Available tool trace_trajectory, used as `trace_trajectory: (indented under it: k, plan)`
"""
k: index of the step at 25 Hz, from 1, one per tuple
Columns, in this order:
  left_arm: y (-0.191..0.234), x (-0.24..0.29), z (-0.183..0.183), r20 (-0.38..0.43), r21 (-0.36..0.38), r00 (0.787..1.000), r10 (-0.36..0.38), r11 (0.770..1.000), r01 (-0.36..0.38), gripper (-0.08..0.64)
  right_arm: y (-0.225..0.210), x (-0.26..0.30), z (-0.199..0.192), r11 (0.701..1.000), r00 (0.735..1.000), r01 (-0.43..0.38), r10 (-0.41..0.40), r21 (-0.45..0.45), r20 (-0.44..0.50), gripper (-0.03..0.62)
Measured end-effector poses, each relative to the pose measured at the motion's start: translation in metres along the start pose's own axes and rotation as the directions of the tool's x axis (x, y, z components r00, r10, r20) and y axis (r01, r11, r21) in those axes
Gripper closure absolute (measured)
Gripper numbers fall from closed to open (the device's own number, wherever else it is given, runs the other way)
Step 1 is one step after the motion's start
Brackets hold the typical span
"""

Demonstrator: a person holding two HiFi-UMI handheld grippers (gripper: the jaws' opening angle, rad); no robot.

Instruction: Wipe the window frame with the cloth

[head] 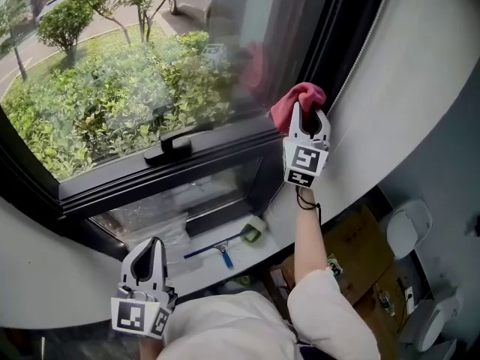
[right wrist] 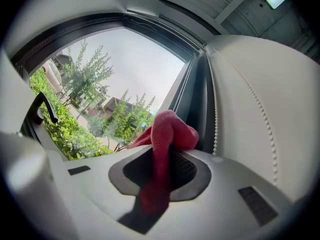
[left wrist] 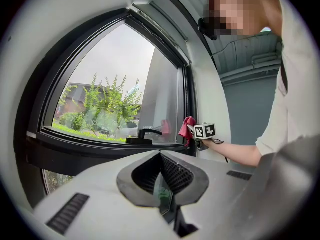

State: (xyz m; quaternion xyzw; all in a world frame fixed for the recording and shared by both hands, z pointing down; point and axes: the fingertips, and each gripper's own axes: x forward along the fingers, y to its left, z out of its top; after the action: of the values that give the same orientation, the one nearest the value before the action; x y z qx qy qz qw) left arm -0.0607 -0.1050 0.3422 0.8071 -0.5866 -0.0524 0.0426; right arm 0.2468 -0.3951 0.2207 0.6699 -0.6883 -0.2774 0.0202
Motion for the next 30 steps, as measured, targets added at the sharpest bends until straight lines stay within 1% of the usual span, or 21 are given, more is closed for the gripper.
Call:
trace_trajectory:
  k: [14,21,30]
  plan:
    - [0.002,-0.002,0.000,0.000,-0.002,1.000,0.005,1.000,-0.005,0.552,0.015,-0.012,-0.032,0.999,0.999,-0.024,0.023,-0.023,-0.041,0.503]
    - [0.002,-0.002,-0.001,-0.001,-0.005,1.000,-0.003,1.000,0.003,0.551,0.023,-0.019,-0.051,0.999,0.996,-0.038,0.035,-0.036,-0.078,0.503]
    - [0.009,-0.007,0.002,0.004,-0.007,1.000,0.000,1.000,0.000,0.552,0.035,-0.029,-0.079,0.999,0.992,-0.029,0.025,-0.030,-0.121,0.503]
